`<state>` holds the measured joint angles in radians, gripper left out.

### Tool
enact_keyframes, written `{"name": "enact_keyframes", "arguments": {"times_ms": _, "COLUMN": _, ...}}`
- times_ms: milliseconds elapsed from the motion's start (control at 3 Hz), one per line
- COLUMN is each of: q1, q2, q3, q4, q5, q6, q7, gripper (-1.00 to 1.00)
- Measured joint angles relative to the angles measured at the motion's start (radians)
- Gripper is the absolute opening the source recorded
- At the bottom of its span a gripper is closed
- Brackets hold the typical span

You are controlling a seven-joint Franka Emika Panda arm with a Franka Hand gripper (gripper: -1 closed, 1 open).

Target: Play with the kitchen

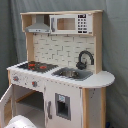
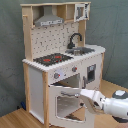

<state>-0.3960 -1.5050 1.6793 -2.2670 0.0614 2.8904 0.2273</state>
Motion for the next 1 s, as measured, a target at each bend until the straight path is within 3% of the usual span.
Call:
{"name": "enact_keyframes", "arguments": {"times_ms": 667, "q1": 0.048, "q2": 0.007, "q3": 0.064, "q4": -0.102, "q5": 0.001, "q6": -0.009, "q7": 0.162, "gripper": 1.0}}
{"name": "enact_keyframes", "arguments": {"times_ms": 1000, "q1": 0.048, "q2": 0.019, "q3": 0.093, "q4": -0.141, "q5": 0.001, "q6": -0.029, "q7": 0.257, "gripper": 1.0}}
